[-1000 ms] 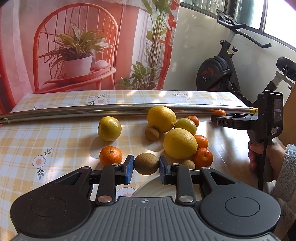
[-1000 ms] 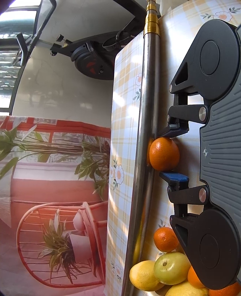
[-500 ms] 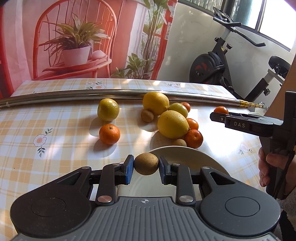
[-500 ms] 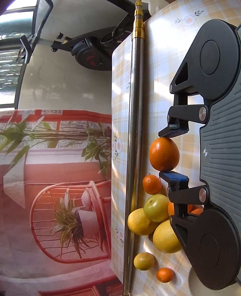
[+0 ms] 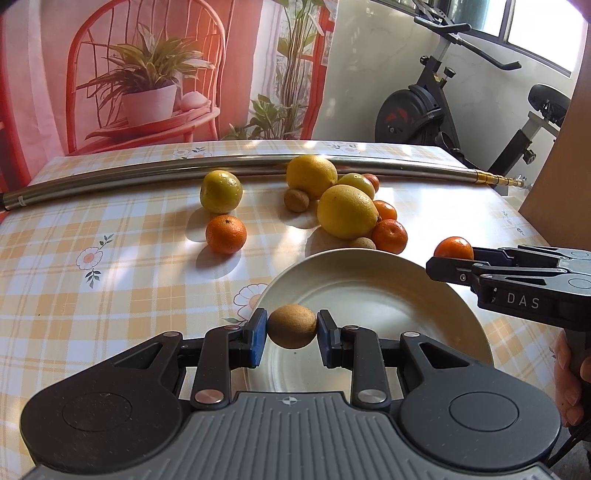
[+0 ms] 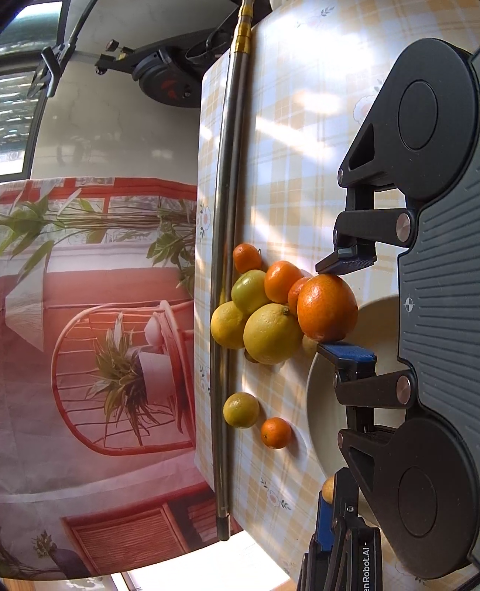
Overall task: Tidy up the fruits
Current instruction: 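Lower the kiwi onto the white plate with the left gripper while the right releases the mandarin there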
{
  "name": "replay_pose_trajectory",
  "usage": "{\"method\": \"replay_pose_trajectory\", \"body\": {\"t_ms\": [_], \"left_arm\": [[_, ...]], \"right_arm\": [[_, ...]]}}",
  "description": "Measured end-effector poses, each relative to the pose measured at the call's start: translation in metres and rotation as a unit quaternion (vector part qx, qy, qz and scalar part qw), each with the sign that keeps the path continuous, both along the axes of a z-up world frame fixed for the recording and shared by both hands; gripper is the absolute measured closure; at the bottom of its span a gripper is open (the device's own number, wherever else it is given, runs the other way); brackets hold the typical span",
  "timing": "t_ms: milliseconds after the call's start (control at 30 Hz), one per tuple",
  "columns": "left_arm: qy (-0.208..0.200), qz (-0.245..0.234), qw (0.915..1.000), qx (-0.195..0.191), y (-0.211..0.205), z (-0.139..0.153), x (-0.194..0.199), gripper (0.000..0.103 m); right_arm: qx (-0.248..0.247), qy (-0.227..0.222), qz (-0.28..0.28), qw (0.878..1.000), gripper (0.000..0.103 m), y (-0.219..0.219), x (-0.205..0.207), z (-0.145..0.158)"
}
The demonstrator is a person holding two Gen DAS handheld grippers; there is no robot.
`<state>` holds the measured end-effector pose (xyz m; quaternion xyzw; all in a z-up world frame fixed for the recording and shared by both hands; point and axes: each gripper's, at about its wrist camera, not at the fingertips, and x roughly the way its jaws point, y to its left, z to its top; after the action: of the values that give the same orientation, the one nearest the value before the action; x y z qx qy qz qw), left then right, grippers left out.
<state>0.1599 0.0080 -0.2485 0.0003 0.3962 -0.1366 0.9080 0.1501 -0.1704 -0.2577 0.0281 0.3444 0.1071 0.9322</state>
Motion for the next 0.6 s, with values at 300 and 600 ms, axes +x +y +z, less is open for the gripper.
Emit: {"method": "replay_pose_trajectory", "body": {"t_ms": [300,600], "left_arm": [[0.007,-0.006,0.9999,0.008,-0.001,-0.006,-0.008,0.072],[0.013,-0.006,0.9998,0.015,-0.002,-0.011,-0.012,0.072]], "right_arm": [[0.005,0.034,-0.016,0.999,0.067,0.002,-0.02,-0.01],[0.006,0.039,-0.012,0.999,0.072,0.007,-0.034,-0.008]]}}
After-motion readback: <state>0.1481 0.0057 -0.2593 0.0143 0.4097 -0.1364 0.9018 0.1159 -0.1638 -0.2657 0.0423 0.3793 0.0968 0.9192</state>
